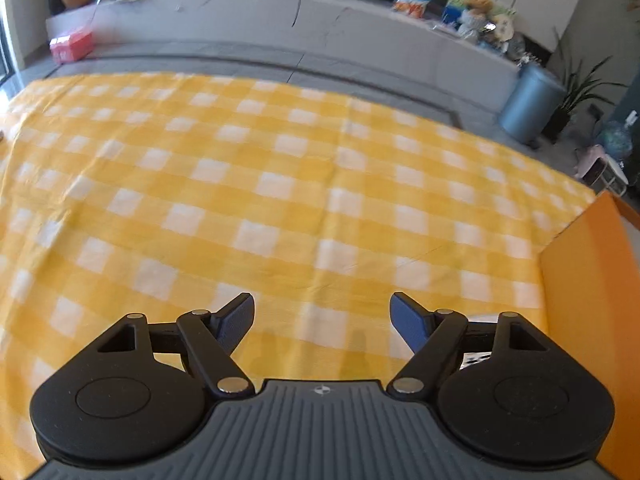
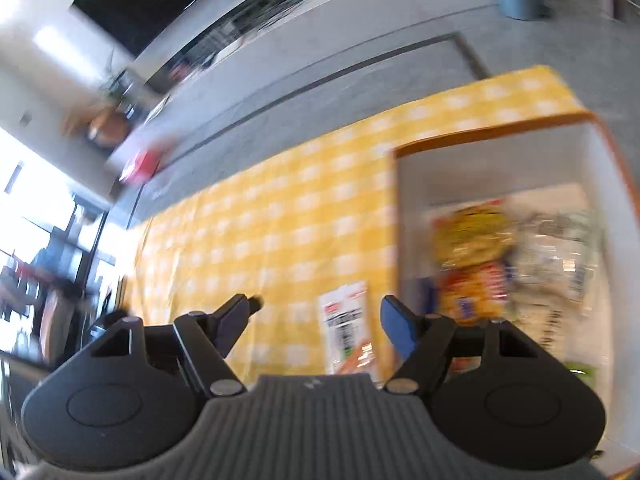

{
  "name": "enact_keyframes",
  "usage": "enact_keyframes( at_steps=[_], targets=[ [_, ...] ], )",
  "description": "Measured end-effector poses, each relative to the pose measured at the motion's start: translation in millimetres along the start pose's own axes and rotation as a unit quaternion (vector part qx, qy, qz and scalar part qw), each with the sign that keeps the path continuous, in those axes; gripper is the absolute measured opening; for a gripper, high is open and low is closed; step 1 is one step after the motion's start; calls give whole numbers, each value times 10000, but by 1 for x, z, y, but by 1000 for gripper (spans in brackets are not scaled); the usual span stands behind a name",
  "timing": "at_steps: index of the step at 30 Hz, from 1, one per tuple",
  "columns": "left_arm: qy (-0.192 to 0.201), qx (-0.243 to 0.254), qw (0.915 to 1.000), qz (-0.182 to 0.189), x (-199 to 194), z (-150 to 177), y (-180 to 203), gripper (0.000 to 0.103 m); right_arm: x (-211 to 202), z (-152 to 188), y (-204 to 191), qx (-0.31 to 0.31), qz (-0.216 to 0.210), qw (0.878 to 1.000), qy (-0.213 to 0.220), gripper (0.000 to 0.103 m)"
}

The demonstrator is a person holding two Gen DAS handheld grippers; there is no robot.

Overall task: Organize snacks
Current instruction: 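Grasp the white spicy-strip packet with the right tool and lift it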

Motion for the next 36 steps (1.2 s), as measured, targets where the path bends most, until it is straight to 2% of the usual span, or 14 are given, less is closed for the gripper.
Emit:
enact_keyframes(
  at_steps=[4,6,8,10,15,22,24,26,27,28,33,36],
  targets=[
    [-231,-192,9995,33,1,3,-13,89,33,10,-36,-945,755,9926,92,71],
    [-238,-190,9995,-86,0,3,-19,88,53,20,-50,-1422,1263,9815,212,71],
    [-231,-197,9994,-145,-1,2,-24,88,73,32,-61,-1849,1575,9698,228,71],
    [-268,-277,9992,-121,1,2,-28,88,97,42,-67,-2055,1865,9607,94,71],
    [-322,-240,9990,-183,2,3,-31,88,142,54,-65,-2122,2216,9508,-426,71],
    [-330,-329,9989,-15,1,2,-32,88,178,54,-62,-2005,2525,9430,-821,67],
    [-323,-329,9989,-5,1,2,-32,88,183,55,-60,-1934,2413,9466,-913,63],
    [-333,-332,9989,27,1,3,-30,88,185,54,-58,-1697,2223,9552,-964,58],
    [-346,-328,9988,66,1,3,-29,88,185,53,-58,-1723,2232,9548,-942,52],
    [-358,-313,9988,84,0,4,-27,88,186,53,-59,-1780,2208,9548,-888,51],
    [-312,-137,9993,156,-7,9,-19,88,185,58,-63,-1964,2205,9535,-609,47],
    [-283,-88,9991,296,-10,9,-14,88,177,55,-65,-1881,2121,9577,-491,46]
  ],
)
Point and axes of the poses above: each gripper's, at about its wrist camera, not at the fingertips, and x roughly the way its jaws point, y to its right, z to its underside, the point moved 8 cm from there along x, roughly the way its jaws point, and after that the axes turned 15 degrees about z, right-handed, at the moved point
